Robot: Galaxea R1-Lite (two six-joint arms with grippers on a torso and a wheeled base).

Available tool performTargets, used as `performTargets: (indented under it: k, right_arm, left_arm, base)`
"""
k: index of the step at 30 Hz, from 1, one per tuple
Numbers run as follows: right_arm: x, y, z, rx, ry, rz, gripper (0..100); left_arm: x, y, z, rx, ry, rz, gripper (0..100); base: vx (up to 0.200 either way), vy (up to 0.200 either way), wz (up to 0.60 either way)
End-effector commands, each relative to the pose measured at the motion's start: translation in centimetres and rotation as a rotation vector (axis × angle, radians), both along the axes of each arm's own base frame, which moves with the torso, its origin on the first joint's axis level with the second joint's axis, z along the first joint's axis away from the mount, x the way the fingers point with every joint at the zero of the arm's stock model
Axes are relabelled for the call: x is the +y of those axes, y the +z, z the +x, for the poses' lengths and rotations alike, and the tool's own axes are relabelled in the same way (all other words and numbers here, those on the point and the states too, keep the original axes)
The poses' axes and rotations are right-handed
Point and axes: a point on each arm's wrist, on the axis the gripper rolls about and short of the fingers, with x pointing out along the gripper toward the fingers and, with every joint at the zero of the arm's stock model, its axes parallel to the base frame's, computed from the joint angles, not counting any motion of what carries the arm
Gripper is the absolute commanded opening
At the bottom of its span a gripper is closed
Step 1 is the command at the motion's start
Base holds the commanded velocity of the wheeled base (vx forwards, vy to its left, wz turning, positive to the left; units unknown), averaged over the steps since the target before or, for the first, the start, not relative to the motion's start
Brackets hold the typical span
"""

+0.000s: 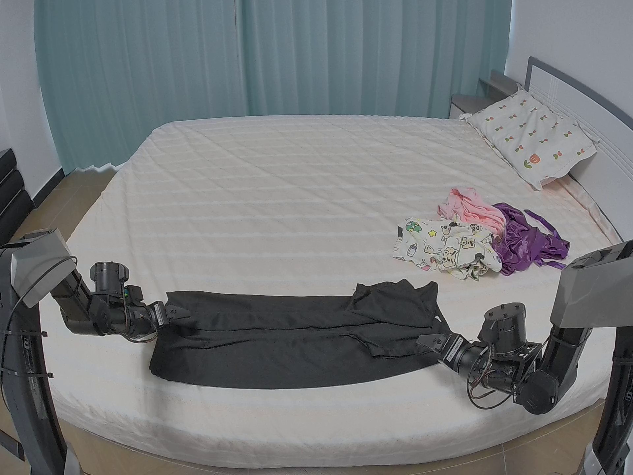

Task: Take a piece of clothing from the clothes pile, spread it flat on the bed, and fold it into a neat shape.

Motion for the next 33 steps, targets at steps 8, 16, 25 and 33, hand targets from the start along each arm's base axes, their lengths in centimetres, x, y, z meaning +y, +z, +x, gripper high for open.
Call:
performTargets:
  k: [8,16,25,33]
  right_arm:
    - [0.0,-0.1,0.0,0.004,0.005,0.000,100]
    - [0.0,0.1,0.1,-0.011,0.004,0.009,100]
    - [0.0,0.0,-0.2,-0.020,0.026,0.031,100]
    - [0.0,0.0,-0.2,-0.020,0.026,0.031,100]
  left_arm:
    - [-0.1,-0.5,0.6,-0.009,-0.022,-0.013,100]
    - [-0.3,-0.8,1.0,-0.023,-0.092,-0.091,100]
    - [-0.2,-1.1,1.0,-0.029,-0.116,-0.098,100]
    - [-0.2,-1.3,1.1,-0.028,-0.123,-0.086,0]
  base:
    - [0.000,0.000,0.00]
    - [0.000,0.000,0.00]
    - [0.000,0.000,0.00]
    - [0.000,0.000,0.00]
